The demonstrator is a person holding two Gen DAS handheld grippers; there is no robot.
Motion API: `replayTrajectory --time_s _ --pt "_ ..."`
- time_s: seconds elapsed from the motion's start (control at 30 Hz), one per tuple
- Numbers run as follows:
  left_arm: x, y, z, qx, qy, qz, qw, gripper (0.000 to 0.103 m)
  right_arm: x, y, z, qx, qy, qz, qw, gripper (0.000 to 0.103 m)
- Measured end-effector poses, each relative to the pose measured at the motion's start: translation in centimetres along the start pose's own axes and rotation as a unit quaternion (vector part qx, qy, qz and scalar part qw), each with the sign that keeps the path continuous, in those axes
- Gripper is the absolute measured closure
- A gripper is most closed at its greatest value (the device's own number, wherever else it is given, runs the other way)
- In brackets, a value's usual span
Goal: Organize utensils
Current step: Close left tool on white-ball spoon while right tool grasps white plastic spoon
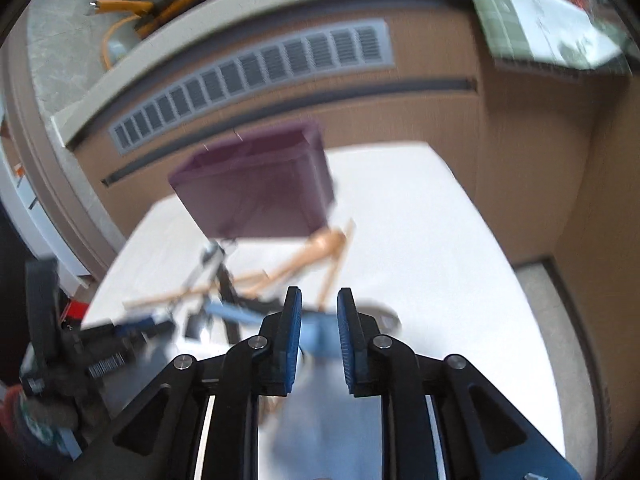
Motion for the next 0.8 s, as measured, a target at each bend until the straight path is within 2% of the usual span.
replayTrajectory --time_s 0.2,0.37,0.5,0.57,0.6,0.7,0.8 --pt "-1.7 0.1 0.3 0.014 -0.004 -0.026 0.9996 0.081 1.1 3.4 -3.0 0.088 -0.032 0.064 0.994 0.08" --pt "-3.5 0.6 0.3 0.03 -0.009 -0.042 0.9986 0.081 3.1 3.8 -0.9 0.088 -0.067 0.081 0.991 0.08" --pt "-5.2 0.3 0.8 0.027 -0.013 -0.06 0.9978 0.081 5.5 3.5 0.9 0.068 -0.031 0.096 0.993 0.08" --pt "-5.9 -0.2 0.9 0.028 -0.015 -0.071 0.997 0.081 5.8 3.0 1.7 0.052 -0.015 0.089 0.995 0.084" --pt "-6.4 -0.5 0.9 0.034 -0.019 -0.079 0.9961 0.081 5.9 2.7 2.2 0.039 -0.011 0.091 0.995 0.096" --pt "-7.9 -1.9 0.6 0.053 -0.029 -0.103 0.9928 0.081 4.9 1.2 3.9 0.006 -0.016 0.067 0.998 0.097" --pt "-9.4 -3.4 0.3 0.062 -0.025 -0.122 0.9903 0.081 2.3 -1.1 5.7 -0.035 -0.013 0.015 0.999 0.097"
Point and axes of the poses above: each gripper's, at about its wrist camera, not at the fingertips, and x roughly the way its jaws point, z to its left, y to its underside, the point moved 2 cm from there along x, roughly the way its jaws point, and after that the axes turned 6 degrees about x, right-handed, at the moved point
